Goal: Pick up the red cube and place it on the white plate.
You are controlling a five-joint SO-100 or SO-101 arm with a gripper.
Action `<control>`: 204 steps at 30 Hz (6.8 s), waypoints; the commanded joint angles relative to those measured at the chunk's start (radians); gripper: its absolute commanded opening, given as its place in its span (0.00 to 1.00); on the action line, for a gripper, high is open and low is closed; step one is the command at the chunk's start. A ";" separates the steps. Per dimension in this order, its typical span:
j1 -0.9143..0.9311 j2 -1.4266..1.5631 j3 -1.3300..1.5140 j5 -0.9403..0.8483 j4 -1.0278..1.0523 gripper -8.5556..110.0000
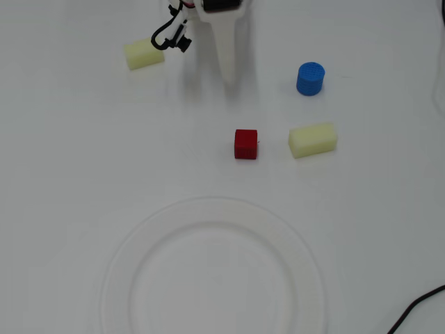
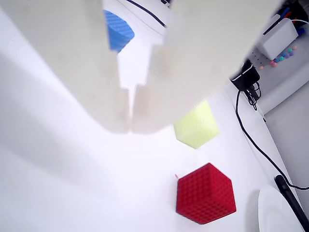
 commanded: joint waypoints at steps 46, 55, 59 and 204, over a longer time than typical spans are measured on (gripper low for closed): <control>-0.083 -1.555 -1.037 -0.025 -0.052 0.32; -0.031 -1.695 -1.072 -0.057 -0.132 0.29; -0.015 -1.709 -1.031 -0.066 -0.179 0.24; 0.029 0.008 0.115 0.002 0.160 0.07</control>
